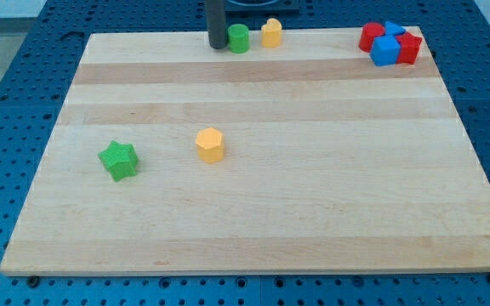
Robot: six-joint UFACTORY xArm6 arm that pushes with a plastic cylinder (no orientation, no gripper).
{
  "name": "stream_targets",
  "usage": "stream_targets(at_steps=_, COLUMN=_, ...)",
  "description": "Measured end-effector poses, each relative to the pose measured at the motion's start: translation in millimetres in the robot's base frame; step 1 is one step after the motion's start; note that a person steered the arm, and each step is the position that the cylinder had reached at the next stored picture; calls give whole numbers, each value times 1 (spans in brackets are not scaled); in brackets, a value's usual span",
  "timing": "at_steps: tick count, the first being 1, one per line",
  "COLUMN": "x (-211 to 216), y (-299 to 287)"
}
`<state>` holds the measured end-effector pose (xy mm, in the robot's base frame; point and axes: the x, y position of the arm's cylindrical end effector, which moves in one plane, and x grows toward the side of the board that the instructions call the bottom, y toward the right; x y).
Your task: Push the yellow hexagon towards downside of the yellow heart
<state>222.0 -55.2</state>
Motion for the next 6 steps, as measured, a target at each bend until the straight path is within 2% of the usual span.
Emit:
stream_targets(at_steps=1, x=0, y=12)
stream_targets(at_steps=2, x=30, y=11)
stream_targets(at_steps=3, x=79, y=36)
stream_targets(at_steps=4, x=118, y=96)
stream_targets(at_steps=5, x=177, y=125)
stream_targets(at_steps=6, x=233, y=106)
